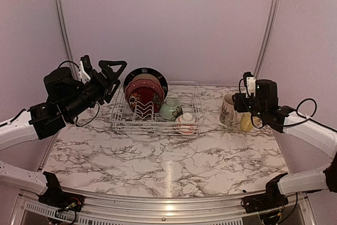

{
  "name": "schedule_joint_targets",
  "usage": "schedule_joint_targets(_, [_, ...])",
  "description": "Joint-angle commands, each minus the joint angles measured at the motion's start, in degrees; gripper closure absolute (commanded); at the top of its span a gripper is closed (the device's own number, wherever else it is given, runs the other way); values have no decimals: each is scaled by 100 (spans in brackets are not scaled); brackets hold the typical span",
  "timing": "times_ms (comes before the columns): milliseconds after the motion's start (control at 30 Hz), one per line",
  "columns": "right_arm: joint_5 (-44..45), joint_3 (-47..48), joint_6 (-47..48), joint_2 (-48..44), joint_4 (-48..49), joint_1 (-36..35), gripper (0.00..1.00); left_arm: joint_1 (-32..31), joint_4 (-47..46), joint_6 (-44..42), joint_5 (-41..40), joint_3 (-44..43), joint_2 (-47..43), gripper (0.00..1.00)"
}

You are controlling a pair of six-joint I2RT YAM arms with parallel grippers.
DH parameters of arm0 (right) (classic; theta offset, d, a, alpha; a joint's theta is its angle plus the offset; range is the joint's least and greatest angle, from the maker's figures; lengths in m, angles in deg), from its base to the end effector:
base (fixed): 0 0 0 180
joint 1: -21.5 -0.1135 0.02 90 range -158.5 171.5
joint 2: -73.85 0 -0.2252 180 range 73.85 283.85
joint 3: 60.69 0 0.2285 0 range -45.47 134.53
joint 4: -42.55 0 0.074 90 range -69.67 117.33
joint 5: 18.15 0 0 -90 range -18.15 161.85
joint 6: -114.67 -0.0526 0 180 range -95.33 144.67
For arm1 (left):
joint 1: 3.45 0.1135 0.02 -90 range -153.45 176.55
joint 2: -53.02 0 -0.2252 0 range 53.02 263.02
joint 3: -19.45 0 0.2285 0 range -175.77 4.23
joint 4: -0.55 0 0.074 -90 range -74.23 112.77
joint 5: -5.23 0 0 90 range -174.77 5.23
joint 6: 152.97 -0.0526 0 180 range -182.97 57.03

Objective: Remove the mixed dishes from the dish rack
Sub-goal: Grab the plate from the dish rack.

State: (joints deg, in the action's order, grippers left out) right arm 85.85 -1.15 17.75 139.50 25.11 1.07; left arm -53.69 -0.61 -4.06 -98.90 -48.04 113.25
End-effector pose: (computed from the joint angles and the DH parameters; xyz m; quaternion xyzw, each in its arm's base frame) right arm 0.2565 0.0820 0.2444 -0.0313 0.8324 0.0295 0.5525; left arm 0.1752 -0.1905 0.3562 -0.1419 0.6394 -0.5657 0.5010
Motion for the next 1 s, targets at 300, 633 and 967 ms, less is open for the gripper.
schedule_joint_targets(300, [-1899, 1278, 101, 755, -197, -853, 26, 23, 1446, -521, -372, 177, -426, 1])
schedule_joint_targets(633, [-2864, 2926, -2, 3155, 559, -1453, 33, 23, 1961, -407, -380, 335, -683, 1])
schedule_joint_targets(967, [-3116, 4518, -115, 5030, 243, -1571, 38, 22, 1999, -537, -293, 155, -503, 1])
